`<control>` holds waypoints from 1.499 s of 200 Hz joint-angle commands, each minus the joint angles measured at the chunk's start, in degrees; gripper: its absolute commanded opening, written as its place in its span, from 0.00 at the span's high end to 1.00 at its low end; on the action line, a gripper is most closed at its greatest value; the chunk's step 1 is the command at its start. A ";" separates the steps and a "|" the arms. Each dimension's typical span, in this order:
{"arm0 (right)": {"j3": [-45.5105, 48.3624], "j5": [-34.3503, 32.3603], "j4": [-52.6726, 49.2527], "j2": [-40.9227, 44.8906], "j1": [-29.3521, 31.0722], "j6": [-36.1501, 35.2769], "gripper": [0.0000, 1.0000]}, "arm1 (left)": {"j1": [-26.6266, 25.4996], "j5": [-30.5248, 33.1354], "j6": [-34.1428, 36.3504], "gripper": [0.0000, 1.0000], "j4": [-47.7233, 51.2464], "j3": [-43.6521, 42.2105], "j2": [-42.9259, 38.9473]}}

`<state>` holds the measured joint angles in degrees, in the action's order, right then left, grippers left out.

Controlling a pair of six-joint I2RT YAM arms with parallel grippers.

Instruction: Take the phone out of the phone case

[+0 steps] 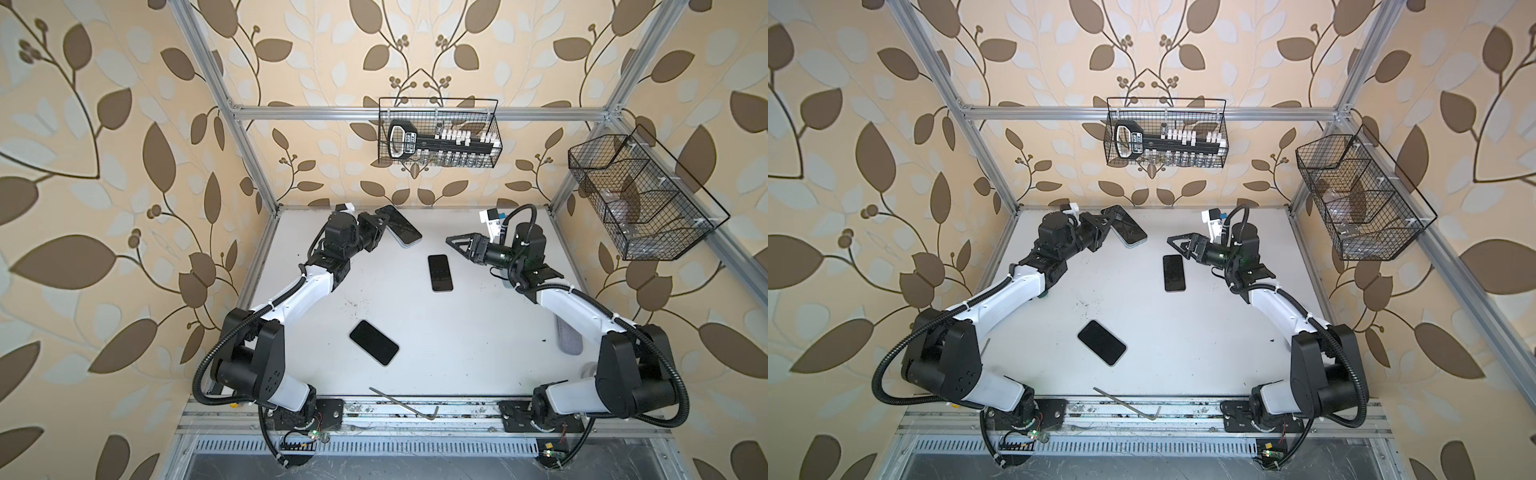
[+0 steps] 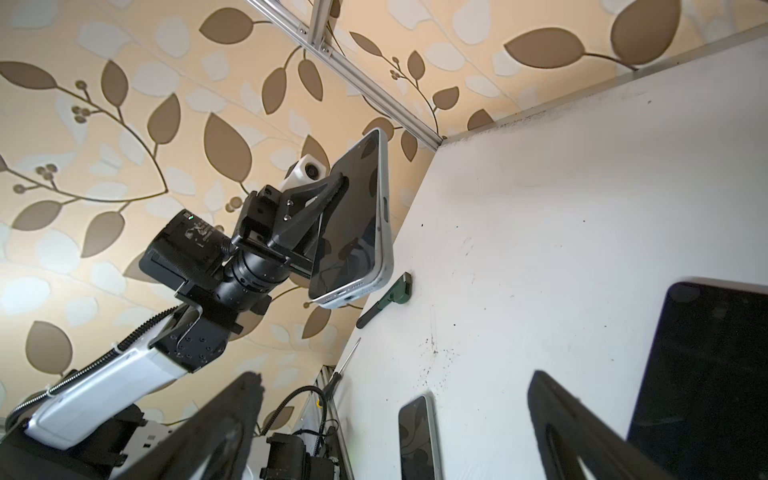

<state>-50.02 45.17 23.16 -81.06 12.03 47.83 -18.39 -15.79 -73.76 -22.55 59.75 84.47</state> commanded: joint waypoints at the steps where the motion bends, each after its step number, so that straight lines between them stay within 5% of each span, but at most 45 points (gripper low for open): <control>1: 2.61 -5.14 7.68 0.68 2.24 8.32 0.00 | -1.24 3.13 -1.89 1.00 -10.75 -0.01 -5.47; 54: 5.31 -10.15 17.64 -1.50 8.69 17.62 0.01 | -3.18 3.97 -3.79 1.00 -14.38 -2.60 -5.67; 97: 4.25 -10.26 19.57 -3.40 11.07 18.35 0.02 | -3.66 3.49 -4.37 1.00 -14.55 -3.06 -6.43; 300: 3.79 -8.34 29.27 -8.80 9.12 23.84 0.14 | -6.65 2.19 -6.30 1.00 -16.98 -3.06 -6.30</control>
<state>-45.43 36.64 47.57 -88.47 22.09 68.36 -23.59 -12.60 -78.50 -31.73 55.90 81.06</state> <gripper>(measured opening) 0.872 0.115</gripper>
